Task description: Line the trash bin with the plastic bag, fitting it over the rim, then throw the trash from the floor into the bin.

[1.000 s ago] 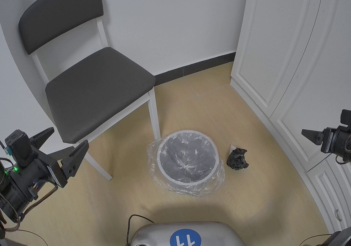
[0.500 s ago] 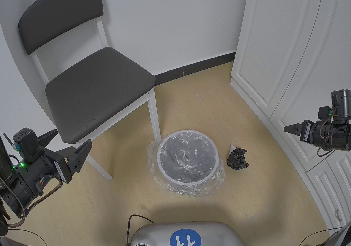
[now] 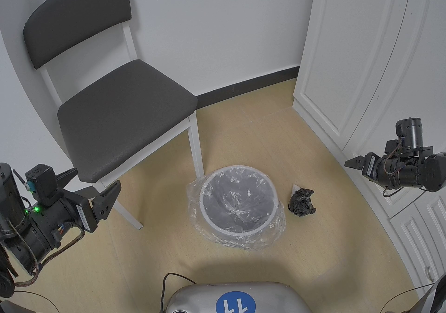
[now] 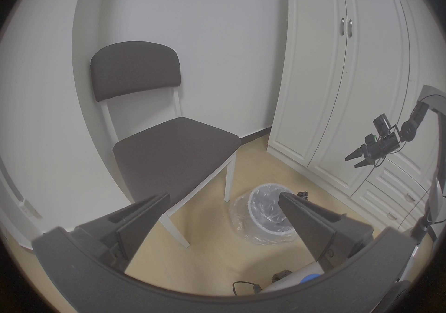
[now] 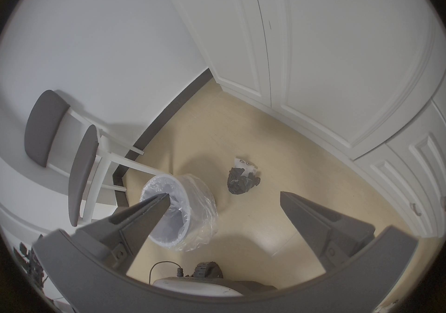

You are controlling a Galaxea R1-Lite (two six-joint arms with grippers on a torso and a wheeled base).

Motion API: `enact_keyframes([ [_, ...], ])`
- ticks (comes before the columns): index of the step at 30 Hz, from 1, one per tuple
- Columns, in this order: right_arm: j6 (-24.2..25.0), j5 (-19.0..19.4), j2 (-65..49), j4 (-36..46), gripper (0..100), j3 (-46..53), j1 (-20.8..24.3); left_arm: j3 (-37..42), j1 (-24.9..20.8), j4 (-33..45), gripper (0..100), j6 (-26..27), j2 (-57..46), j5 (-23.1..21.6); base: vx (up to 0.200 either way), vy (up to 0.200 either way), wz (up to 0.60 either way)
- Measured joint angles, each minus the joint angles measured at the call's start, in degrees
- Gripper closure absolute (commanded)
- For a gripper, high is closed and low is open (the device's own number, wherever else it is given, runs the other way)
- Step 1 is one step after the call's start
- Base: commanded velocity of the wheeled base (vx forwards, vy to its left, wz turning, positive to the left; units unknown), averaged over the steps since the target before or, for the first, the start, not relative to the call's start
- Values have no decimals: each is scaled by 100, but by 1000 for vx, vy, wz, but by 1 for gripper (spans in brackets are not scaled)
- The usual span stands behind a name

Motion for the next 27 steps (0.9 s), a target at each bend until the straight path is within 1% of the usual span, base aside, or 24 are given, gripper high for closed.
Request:
enact_keyframes([
  [8,216,23,775,-474,0,-48,4,2,9,0,0,0,66,-2,0,0,0],
  [14,413,110,1503,-1186,0,-87,-2,13,17,0,0,0,129,-2,0,0,0],
  [17,525,132,1838,-1396,0,-122,-2,16,20,-2,0,2,176,0,0,0,0],
  [27,778,173,2559,-1448,0,-430,39,16,39,-5,0,-35,319,5,0,0,0],
])
